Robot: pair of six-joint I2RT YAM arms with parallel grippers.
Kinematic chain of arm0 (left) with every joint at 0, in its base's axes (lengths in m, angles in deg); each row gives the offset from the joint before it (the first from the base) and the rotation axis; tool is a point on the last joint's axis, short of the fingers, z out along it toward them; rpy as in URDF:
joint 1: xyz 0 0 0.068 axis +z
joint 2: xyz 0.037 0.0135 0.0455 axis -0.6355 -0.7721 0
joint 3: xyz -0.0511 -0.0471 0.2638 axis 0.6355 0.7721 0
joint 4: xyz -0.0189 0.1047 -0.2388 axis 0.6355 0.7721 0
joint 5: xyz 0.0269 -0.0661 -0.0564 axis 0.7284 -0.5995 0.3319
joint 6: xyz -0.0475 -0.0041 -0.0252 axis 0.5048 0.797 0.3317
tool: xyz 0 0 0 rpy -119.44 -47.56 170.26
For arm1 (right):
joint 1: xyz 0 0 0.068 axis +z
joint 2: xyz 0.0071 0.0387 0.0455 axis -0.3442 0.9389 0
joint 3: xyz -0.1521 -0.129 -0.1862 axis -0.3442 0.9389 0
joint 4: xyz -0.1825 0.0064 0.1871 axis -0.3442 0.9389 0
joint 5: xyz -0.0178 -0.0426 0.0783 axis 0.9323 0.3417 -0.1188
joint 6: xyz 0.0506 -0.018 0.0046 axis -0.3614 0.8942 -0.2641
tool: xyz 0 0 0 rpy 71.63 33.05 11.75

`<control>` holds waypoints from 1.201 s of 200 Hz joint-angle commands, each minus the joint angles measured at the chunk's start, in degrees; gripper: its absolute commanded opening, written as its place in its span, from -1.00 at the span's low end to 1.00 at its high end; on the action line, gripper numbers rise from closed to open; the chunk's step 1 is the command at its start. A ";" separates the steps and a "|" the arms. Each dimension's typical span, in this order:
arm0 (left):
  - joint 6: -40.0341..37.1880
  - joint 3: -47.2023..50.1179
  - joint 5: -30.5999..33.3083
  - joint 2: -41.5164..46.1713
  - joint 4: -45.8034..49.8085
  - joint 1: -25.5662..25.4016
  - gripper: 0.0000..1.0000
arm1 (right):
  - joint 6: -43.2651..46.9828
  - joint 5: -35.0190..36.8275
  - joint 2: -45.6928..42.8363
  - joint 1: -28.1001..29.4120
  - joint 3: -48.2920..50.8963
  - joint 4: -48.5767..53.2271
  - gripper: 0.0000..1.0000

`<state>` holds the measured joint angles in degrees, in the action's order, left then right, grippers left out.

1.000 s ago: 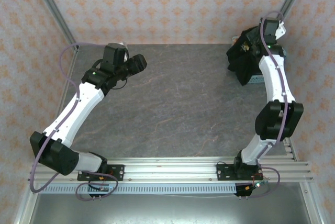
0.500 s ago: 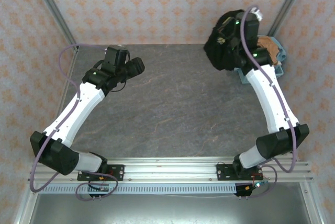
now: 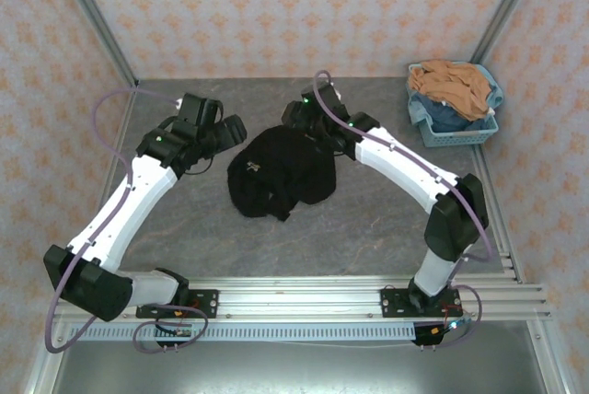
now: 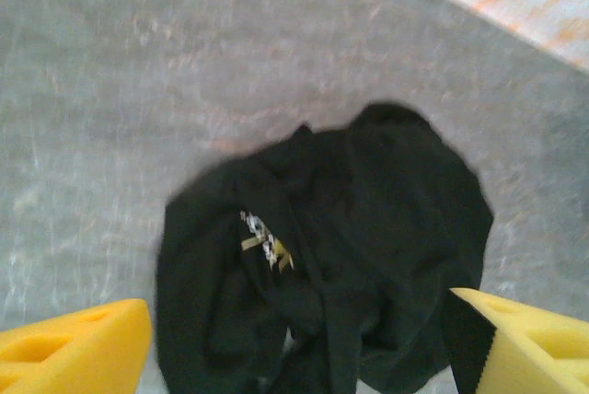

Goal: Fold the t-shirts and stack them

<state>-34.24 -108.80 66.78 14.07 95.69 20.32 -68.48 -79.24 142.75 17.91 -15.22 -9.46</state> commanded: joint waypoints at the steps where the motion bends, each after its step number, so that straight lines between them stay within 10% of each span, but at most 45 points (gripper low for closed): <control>1: 4.62 4.55 -4.81 1.62 2.11 -1.12 0.69 | -0.38 -1.14 -4.93 -4.61 1.98 1.97 0.49; 61: 15.04 13.83 -9.94 -7.39 -5.07 -11.95 0.71 | 2.92 -8.99 -0.81 -12.09 7.79 6.25 0.35; 130: 13.50 13.61 -0.09 -20.35 -4.63 -14.97 0.36 | 2.87 -14.88 8.60 -12.44 8.72 5.37 0.36; 157: 11.70 13.98 2.84 -21.32 -6.07 -14.95 -0.01 | 2.90 -16.25 10.83 -12.47 7.99 6.18 0.37; 191: 10.34 12.57 4.12 -21.97 -7.21 -14.93 -1.00 | 2.54 -17.03 12.40 -12.41 9.11 5.94 0.36; 240: 11.03 8.91 8.03 -10.56 -2.94 -14.10 -1.00 | 2.39 -17.38 16.07 -12.41 8.56 4.49 -0.10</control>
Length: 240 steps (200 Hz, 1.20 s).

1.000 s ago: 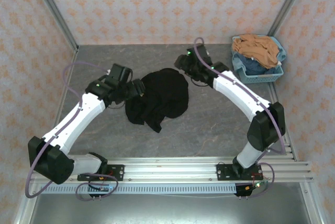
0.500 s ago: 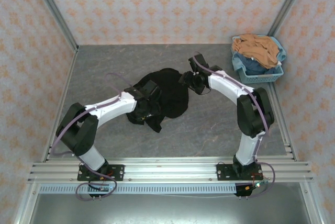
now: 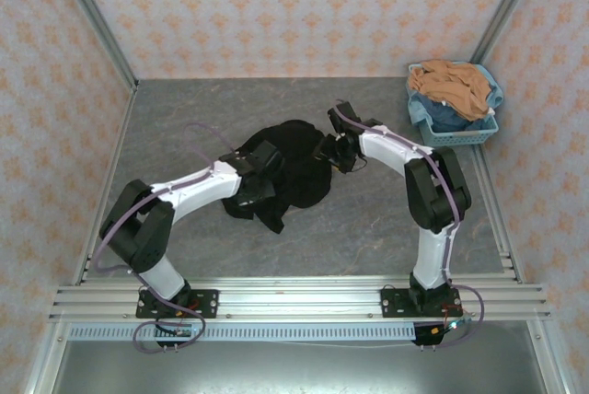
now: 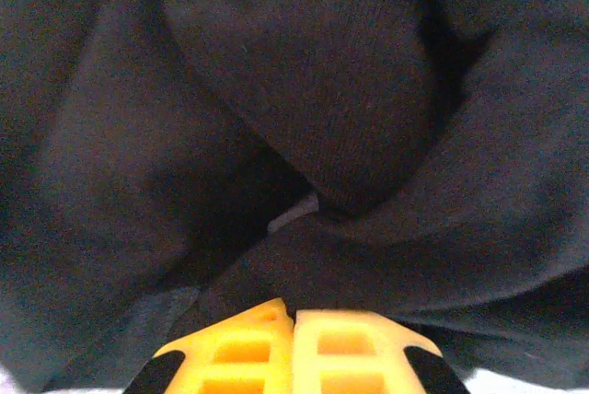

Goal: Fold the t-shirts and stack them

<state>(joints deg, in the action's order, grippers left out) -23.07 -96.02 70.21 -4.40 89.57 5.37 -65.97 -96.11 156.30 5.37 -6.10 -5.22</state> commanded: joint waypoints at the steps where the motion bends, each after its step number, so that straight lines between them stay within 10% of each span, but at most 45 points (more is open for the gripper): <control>1: -0.13 -3.96 4.54 8.11 3.23 0.94 -1.00 | -0.18 -0.51 2.61 0.11 -0.63 0.22 -0.12; 39: -0.30 -6.44 1.78 14.33 3.29 4.64 -1.00 | -1.36 0.85 1.75 0.04 -2.21 -1.63 -1.00; 133: -0.65 -20.44 -7.87 15.60 3.26 12.95 -1.00 | -0.49 8.04 -11.53 -0.70 -12.96 3.53 -1.00; 240: 5.90 -75.43 -21.91 -11.19 -3.69 21.41 -1.00 | 3.22 13.46 -12.24 -10.74 -53.04 6.27 -1.00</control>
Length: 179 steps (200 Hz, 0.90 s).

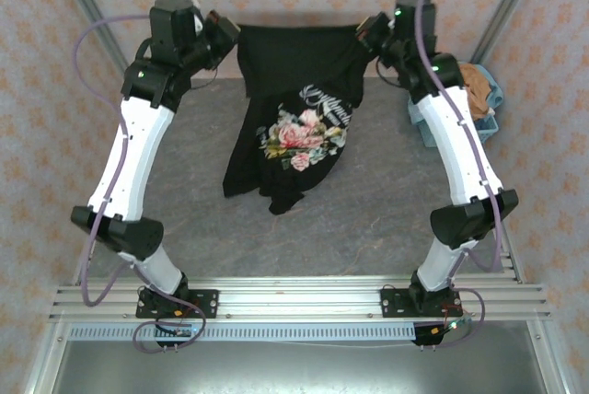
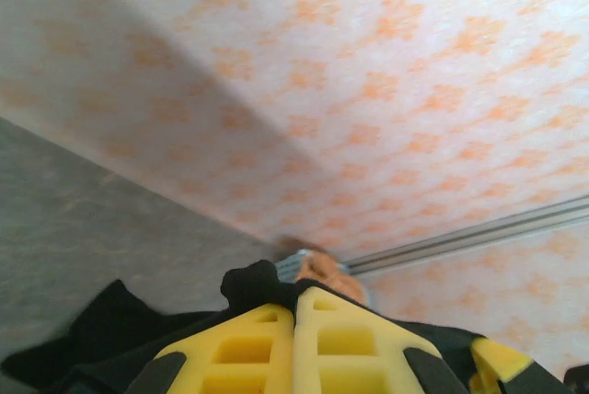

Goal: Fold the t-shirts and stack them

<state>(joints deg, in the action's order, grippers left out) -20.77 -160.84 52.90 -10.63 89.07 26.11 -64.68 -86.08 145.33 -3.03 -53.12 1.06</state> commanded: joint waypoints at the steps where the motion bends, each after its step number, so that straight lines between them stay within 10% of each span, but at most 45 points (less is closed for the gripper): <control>1: 3.71 -11.12 -4.72 -5.28 -3.22 0.68 -1.00 | 1.96 3.47 -1.35 -2.38 -6.19 -0.10 -1.00; 78: 9.57 -32.98 -4.08 -16.91 -1.85 6.67 -1.00 | 0.54 -4.47 -8.75 -1.28 -6.72 -6.70 -1.00; 133: 0.33 -16.07 0.60 -14.90 8.86 16.13 -1.00 | -0.73 -10.55 -6.15 20.64 12.17 -10.96 -1.00; 155: -4.23 -13.15 3.43 -16.61 17.12 19.23 -0.02 | -3.82 -18.83 3.18 25.93 14.61 -9.42 -0.56; 179: -9.15 -7.06 7.32 -13.69 23.81 19.46 0.32 | -2.96 -24.75 11.98 26.92 10.38 -0.39 -0.02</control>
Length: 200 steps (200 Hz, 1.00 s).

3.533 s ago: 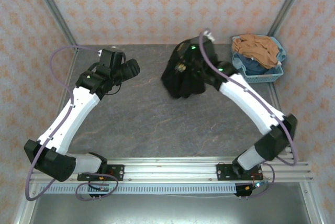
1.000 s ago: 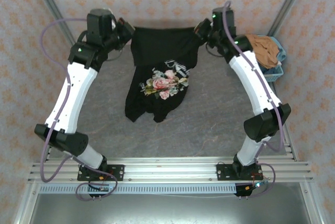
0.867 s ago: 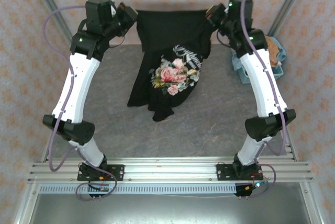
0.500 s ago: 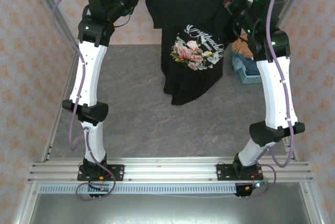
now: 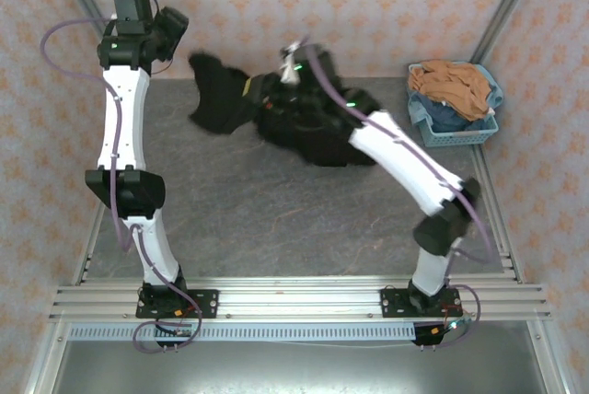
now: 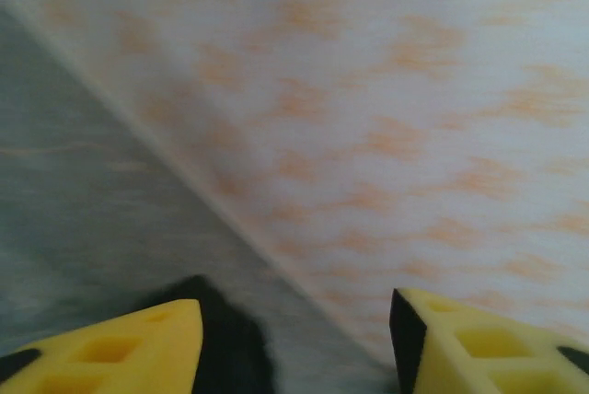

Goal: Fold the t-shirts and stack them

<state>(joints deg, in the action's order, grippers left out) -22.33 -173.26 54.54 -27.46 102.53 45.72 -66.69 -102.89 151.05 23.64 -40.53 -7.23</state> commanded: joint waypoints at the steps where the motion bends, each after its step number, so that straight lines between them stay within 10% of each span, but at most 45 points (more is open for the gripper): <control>1: -7.66 6.05 5.71 3.59 10.18 -0.17 0.32 | -0.85 -7.92 6.27 0.22 -2.18 8.08 0.00; 41: -4.71 41.96 4.80 23.70 -0.16 -6.95 0.45 | 1.05 -1.73 -0.35 -7.43 7.56 9.19 0.27; 83: 12.33 68.22 0.48 30.03 -14.17 -27.25 0.50 | 7.45 7.09 -4.06 -22.54 18.11 13.69 0.18; 122: 21.24 65.73 0.50 17.95 -20.17 -40.85 0.55 | 12.82 12.56 -0.17 -31.43 22.62 16.73 0.17; 170: 15.41 55.18 4.35 2.79 -11.95 -43.17 0.49 | 15.05 15.13 5.76 -35.80 24.70 16.24 0.17; 200: 12.75 56.94 6.48 -0.42 -9.79 -43.09 -0.44 | 15.09 14.41 7.42 -36.03 23.45 16.70 0.13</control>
<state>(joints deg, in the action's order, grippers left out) -7.35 -117.17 56.62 -26.37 87.63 2.44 -53.07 -90.12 158.38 -12.16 -15.98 7.96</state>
